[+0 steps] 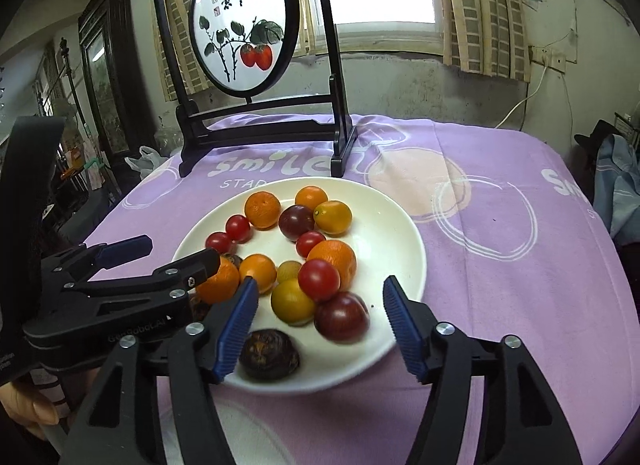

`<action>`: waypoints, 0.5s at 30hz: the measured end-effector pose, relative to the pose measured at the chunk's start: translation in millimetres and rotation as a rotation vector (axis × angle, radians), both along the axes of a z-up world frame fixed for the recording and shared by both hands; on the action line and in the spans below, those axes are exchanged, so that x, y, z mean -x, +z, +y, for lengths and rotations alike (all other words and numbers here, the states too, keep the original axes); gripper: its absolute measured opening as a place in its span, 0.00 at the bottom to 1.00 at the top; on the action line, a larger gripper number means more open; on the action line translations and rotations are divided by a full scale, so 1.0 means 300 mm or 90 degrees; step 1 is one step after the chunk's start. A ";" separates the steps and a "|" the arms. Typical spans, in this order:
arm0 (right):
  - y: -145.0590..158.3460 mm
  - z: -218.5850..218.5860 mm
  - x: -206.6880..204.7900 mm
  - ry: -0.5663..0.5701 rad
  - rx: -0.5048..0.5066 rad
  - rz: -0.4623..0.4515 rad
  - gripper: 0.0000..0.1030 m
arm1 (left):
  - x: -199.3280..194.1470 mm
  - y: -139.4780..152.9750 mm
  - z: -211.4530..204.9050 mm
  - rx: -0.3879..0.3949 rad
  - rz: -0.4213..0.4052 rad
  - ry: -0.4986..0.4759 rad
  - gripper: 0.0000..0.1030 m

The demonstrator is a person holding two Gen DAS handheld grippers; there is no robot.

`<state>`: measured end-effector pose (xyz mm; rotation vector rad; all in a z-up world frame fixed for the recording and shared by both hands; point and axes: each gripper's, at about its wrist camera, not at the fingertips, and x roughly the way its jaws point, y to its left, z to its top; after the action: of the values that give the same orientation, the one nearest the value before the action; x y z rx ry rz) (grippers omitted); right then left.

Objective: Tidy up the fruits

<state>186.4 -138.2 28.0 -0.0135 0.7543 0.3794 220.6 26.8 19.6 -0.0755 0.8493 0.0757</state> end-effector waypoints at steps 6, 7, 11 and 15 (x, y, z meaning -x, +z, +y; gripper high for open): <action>-0.007 -0.048 0.126 -0.018 0.004 0.003 0.79 | 0.137 0.006 -0.023 0.006 -0.002 -0.014 0.86; -0.013 -0.052 0.148 -0.020 0.010 0.005 0.81 | 0.169 0.006 -0.026 0.006 -0.003 -0.015 0.86; -0.035 -0.070 0.231 -0.022 0.029 0.002 0.84 | 0.272 -0.004 -0.036 0.007 0.001 -0.018 0.89; -0.059 -0.098 0.295 -0.034 0.010 0.011 0.87 | 0.377 -0.024 -0.041 0.014 -0.002 -0.013 0.89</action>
<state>97.7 -167.5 10.3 -0.0049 0.7726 0.3239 107.4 14.6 12.4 -0.0870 0.8471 0.0471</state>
